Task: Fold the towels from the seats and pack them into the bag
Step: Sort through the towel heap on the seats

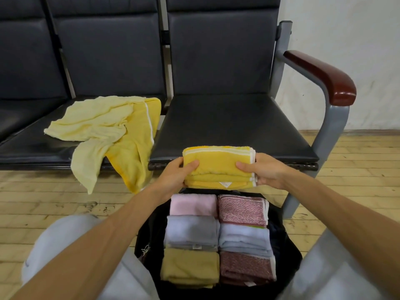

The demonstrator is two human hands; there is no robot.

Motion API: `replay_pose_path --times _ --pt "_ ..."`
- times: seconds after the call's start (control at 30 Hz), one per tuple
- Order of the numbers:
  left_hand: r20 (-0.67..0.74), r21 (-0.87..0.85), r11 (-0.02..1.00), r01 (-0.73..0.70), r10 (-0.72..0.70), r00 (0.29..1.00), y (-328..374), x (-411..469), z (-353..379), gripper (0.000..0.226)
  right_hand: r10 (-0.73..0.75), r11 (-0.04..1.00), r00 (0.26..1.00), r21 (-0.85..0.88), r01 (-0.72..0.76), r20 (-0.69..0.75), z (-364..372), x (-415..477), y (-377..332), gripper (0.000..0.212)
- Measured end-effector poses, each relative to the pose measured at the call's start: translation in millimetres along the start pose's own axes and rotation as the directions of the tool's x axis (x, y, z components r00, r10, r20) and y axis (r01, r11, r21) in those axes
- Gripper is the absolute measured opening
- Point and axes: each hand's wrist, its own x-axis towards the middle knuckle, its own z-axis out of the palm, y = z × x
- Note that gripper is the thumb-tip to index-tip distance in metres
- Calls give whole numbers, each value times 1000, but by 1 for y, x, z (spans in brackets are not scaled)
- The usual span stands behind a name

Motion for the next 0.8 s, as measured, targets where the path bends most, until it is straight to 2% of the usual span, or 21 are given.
replay_pose_path --times 0.13,0.23,0.27,0.33,0.37,0.43,0.53,0.57,0.7,0.8 --pt "43 -12 997 75 -74 996 -16 -5 -10 37 59 997 998 49 -60 10 5 4 12 30" --pt "19 75 984 162 -164 986 -38 -13 -14 35 188 980 982 -55 -190 -28 22 11 38 26" --pt "20 94 974 206 -209 978 -49 -17 -16 33 227 966 973 -116 -230 -37 28 15 52 29" --pt "21 129 942 309 -314 949 -74 -26 -20 31 287 933 957 -214 -289 -41 40 26 87 48" --pt "15 149 922 356 -362 932 -87 -30 -24 33 321 925 946 -202 -323 -41 47 28 101 53" --pt "12 208 874 440 -452 892 -108 -36 -31 31 386 904 918 -165 -395 -85 66 20 121 50" --pt "5 302 809 504 -530 848 -133 -40 -42 24 445 858 879 -197 -474 -173 85 15 148 68" --pt "-7 327 795 511 -539 842 -141 -40 -44 23 447 847 875 -225 -481 -186 89 16 158 69" --pt "-75 485 727 487 -520 851 -174 -39 -48 21 444 822 876 -303 -481 -186 111 28 200 50" --pt "-112 600 627 497 -550 828 -200 -37 -56 21 491 802 859 -312 -510 -144 133 31 229 36"
